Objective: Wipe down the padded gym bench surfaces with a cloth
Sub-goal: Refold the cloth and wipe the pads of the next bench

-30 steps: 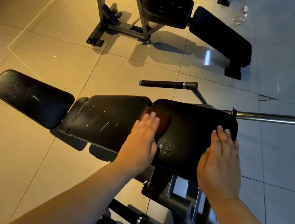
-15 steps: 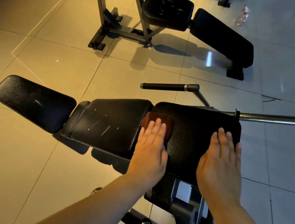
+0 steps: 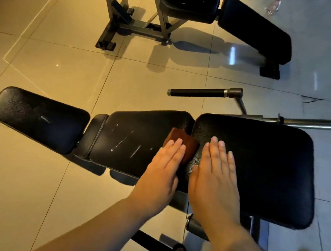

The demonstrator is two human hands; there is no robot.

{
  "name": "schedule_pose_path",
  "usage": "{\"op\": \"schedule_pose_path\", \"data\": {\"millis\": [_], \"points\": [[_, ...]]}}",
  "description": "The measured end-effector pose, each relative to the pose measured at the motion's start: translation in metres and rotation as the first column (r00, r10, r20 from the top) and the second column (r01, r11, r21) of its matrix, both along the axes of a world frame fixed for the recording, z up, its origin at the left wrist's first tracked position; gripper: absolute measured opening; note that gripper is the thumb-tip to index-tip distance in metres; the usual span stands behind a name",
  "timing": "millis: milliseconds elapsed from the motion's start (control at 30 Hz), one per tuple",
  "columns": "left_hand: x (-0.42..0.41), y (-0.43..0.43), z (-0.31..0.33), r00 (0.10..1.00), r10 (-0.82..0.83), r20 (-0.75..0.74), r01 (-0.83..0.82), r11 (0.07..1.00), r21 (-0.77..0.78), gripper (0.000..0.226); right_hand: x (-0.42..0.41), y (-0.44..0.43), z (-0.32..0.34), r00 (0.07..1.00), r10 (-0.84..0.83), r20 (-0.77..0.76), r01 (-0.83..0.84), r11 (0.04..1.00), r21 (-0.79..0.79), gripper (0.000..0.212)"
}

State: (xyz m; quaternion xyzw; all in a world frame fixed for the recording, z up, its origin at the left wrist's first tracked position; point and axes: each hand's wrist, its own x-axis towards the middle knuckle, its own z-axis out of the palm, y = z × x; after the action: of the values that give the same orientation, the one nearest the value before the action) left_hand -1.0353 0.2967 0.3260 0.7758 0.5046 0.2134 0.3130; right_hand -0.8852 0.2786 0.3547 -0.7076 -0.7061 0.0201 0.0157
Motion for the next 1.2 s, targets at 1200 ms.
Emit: {"op": "schedule_pose_path", "data": {"millis": [1200], "points": [[-0.062,-0.002,-0.049,0.969,0.179,0.173,-0.145,0.971,-0.189,0.054,-0.069,0.046,-0.025,0.976,0.002,0.216,0.011,0.998,-0.061,0.063]]}}
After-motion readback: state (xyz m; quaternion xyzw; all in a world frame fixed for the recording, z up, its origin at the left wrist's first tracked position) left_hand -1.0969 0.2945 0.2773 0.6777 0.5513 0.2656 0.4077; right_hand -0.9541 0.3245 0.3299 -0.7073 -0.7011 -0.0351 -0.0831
